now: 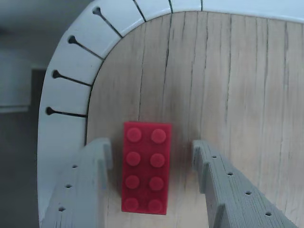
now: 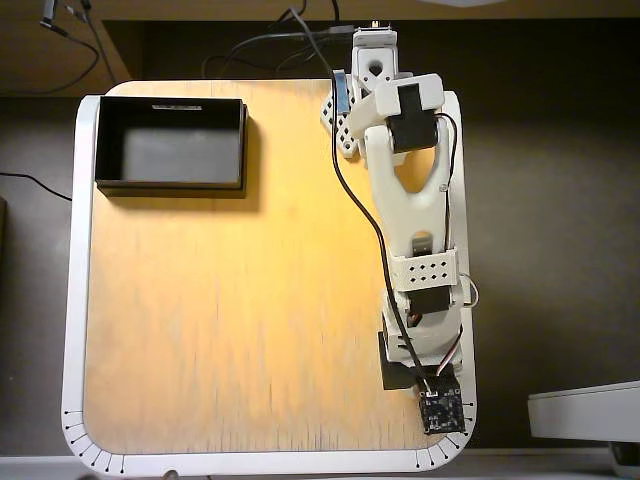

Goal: Grasp a lego block and put it in the bin.

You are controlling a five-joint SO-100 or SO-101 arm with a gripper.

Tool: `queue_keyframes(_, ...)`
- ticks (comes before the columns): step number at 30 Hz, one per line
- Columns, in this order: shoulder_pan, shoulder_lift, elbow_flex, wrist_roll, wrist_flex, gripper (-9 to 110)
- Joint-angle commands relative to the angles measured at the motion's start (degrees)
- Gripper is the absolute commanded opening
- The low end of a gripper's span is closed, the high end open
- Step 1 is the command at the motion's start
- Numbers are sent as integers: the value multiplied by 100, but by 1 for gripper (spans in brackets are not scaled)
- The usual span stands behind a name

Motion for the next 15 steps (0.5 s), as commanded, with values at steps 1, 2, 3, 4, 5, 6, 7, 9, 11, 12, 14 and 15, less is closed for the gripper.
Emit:
queue_keyframes(1,88,88,-703,-88,-105,13)
queue_keyframes(2,97,88,-694,-114,-97,13)
queue_keyframes(3,97,97,-686,-132,-62,13)
queue_keyframes(4,97,97,-686,-167,-18,13)
queue_keyframes(5,97,97,-677,-193,35,13)
queue_keyframes(6,97,105,-677,-220,88,13)
queue_keyframes(7,97,105,-677,-246,141,13)
queue_keyframes(9,88,105,-677,-299,237,13)
queue_keyframes(11,79,105,-668,-352,264,13)
queue_keyframes(12,70,105,-668,-369,281,13)
queue_keyframes(14,62,114,-668,-378,325,13)
queue_keyframes(15,53,114,-668,-378,360,13)
